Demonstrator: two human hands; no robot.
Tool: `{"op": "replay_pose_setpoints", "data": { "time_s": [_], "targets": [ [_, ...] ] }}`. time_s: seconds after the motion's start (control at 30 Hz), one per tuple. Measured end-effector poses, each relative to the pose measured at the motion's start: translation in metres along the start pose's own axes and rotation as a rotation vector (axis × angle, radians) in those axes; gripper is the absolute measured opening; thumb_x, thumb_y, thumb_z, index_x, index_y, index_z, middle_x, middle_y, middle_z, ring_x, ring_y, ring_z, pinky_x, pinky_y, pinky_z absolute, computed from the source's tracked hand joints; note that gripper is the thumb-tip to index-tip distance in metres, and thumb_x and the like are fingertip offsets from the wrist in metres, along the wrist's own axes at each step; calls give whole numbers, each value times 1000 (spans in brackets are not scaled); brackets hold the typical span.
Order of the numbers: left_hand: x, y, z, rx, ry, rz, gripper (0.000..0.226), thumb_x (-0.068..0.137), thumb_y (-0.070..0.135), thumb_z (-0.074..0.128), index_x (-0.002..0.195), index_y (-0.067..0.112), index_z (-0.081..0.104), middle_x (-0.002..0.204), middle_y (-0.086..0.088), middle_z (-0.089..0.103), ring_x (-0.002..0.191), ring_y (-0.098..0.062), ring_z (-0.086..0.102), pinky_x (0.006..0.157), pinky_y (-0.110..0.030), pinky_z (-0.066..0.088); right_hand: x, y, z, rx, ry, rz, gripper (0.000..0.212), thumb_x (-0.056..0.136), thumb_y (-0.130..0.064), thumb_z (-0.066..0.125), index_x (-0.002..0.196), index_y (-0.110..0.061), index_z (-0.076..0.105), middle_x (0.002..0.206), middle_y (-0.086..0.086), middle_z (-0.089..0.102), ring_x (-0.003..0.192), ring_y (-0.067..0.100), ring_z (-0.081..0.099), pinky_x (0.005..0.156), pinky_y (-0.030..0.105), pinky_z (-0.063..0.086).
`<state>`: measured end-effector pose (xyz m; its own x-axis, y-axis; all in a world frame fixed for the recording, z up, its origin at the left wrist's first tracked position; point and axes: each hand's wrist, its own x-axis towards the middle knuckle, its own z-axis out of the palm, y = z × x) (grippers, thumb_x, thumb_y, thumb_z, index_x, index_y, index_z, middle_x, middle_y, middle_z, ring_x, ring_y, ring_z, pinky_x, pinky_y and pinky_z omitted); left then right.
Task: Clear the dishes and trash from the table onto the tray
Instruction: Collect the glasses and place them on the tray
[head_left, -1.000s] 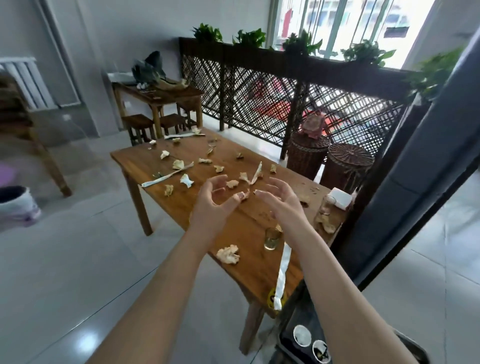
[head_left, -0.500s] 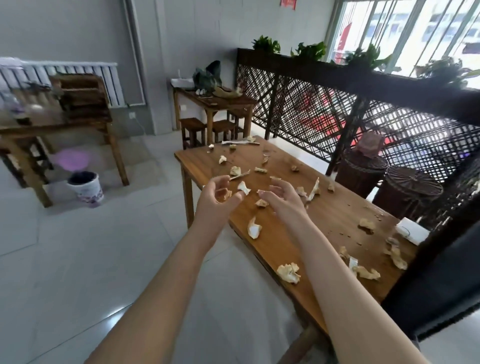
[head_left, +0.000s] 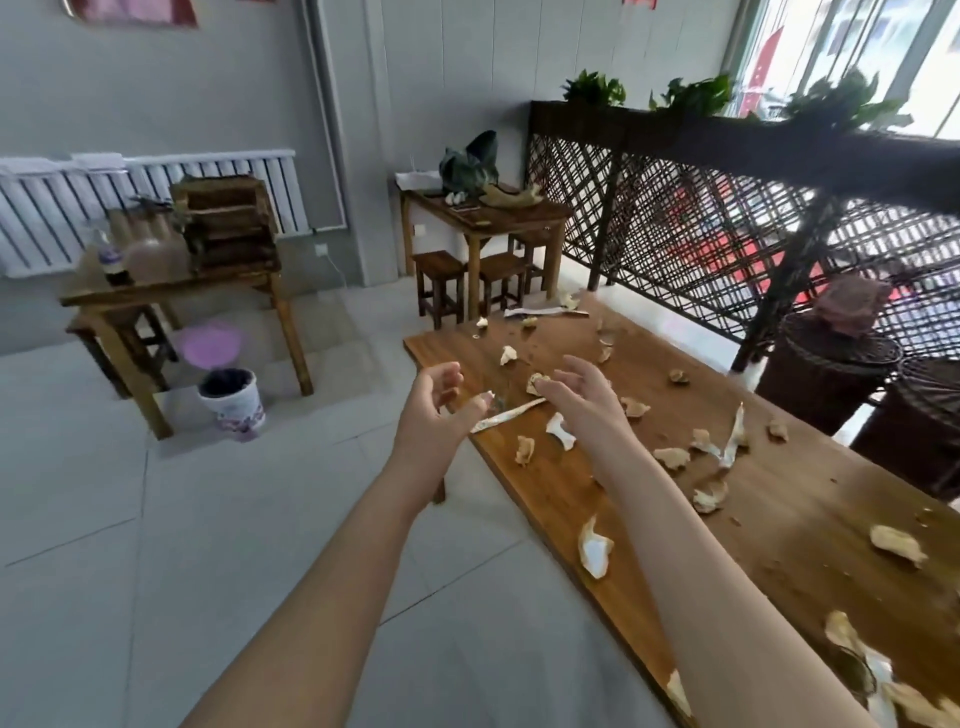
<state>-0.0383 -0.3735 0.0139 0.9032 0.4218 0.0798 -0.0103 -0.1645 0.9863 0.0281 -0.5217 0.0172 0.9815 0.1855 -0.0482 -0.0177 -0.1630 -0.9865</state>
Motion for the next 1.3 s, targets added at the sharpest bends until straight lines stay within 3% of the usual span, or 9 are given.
{"op": "replay_pose_setpoints", "data": {
  "time_s": [0.17,0.33,0.5,0.63,0.87,1.0,1.1,1.2,1.3],
  "targets": [
    [51,-2,-11,-15,40,3,41,89,26,65,124,29,45,126,6,50,118,-13,47,102,-35,44,53,-11,25,0,-28,-23,61,91,-35,61,144,-24,32,146,1,43,126,20,46,97,33,41],
    [107,-14,-37,-12,60,-8,41,88,29,67,122,31,44,128,5,51,120,-14,48,105,-41,43,97,-8,55,-9,-32,26,60,90,-37,61,142,-27,34,144,-1,45,130,22,42,110,47,36],
    [174,-30,-58,-28,-42,-4,43,87,26,67,123,31,43,130,6,49,124,-14,46,106,-40,42,141,-11,85,7,31,29,57,92,-33,60,144,-26,35,142,-3,45,121,16,47,95,34,42],
    [231,-44,-78,17,-145,17,45,87,31,67,126,32,44,133,6,47,124,-12,44,103,-33,42,177,-12,118,29,106,38,55,92,-34,59,142,-29,36,142,-4,46,124,16,46,103,39,41],
    [323,-57,-108,57,-361,27,46,87,30,67,127,31,43,139,4,45,129,-15,43,107,-40,40,220,-13,171,73,278,73,51,93,-35,58,140,-27,40,139,-4,49,116,11,50,89,27,40],
    [363,-66,-101,68,-448,19,52,88,32,66,134,26,43,137,6,46,125,-14,45,104,-38,43,244,-11,190,79,365,99,47,94,-32,57,137,-25,40,137,-4,48,114,12,49,90,28,41],
    [388,-74,-89,52,-516,12,46,88,34,66,128,33,43,131,11,46,120,-9,45,99,-32,43,265,-8,193,83,431,136,44,93,-30,58,134,-28,43,132,-6,51,112,11,51,78,22,43],
    [418,-80,-72,37,-575,12,43,87,36,66,124,36,43,130,11,46,119,-9,45,99,-33,45,285,0,185,85,476,123,46,92,-29,59,135,-26,44,128,-6,54,115,12,53,84,25,44],
    [453,-85,-50,-6,-616,21,46,87,34,67,123,37,38,126,11,46,118,-10,47,99,-34,46,316,10,173,90,522,107,46,93,-25,57,136,-24,44,122,-7,57,103,3,55,76,22,43]
  ]
}}
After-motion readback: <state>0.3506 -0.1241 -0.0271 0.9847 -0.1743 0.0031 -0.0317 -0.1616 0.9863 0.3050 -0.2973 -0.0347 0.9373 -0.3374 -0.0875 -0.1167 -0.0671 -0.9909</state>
